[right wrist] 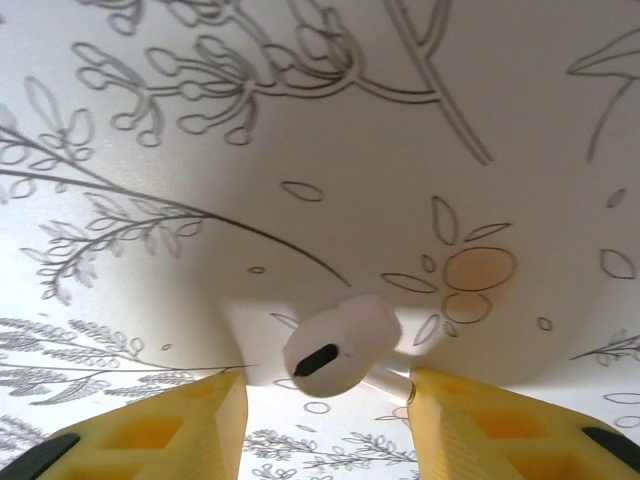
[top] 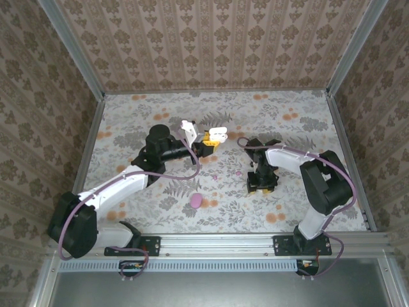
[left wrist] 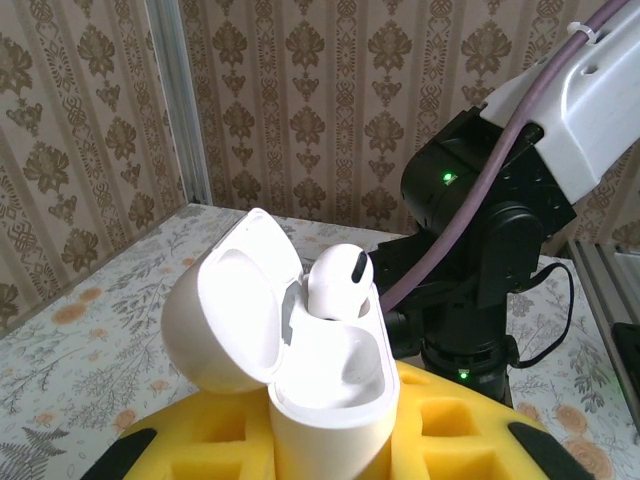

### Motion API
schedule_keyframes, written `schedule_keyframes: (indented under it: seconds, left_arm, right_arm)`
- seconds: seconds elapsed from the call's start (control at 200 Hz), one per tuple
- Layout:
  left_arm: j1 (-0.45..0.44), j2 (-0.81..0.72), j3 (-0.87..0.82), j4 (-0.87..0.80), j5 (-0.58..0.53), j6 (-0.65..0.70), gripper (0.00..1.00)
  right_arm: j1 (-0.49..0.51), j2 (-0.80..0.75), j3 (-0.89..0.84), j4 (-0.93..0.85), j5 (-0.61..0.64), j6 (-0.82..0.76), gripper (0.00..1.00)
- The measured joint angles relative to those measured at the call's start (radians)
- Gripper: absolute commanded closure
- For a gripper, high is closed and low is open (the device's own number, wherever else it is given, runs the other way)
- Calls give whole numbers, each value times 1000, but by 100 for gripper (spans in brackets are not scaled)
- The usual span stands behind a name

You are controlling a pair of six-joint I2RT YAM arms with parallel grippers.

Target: Insert the wireless bluetooth earbuds into the charging case

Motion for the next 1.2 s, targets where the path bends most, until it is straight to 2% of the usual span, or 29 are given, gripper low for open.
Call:
schedule_keyframes:
  seconds: [0.35,0.625,0.8,0.98,1.06,1.2]
  left_arm:
    - [0,0,0,0,0,0,93]
    - [0,0,0,0,0,0,93]
    - [0,0,0,0,0,0,93]
    - [0,0,0,0,0,0,93]
    - [0,0,0,0,0,0,93]
    - [0,0,0,0,0,0,93]
  right_arm:
    - [21,-35,0,30,-42,0,53]
    - [4,-41,14,-4,59,13,50]
    - [-1,-24,34,1,62,21,56]
    - [-1,21,48,13,63,22,58]
    - [-3,26,47,18,67,19,64]
    - [-6,29,48,31,67,19,64]
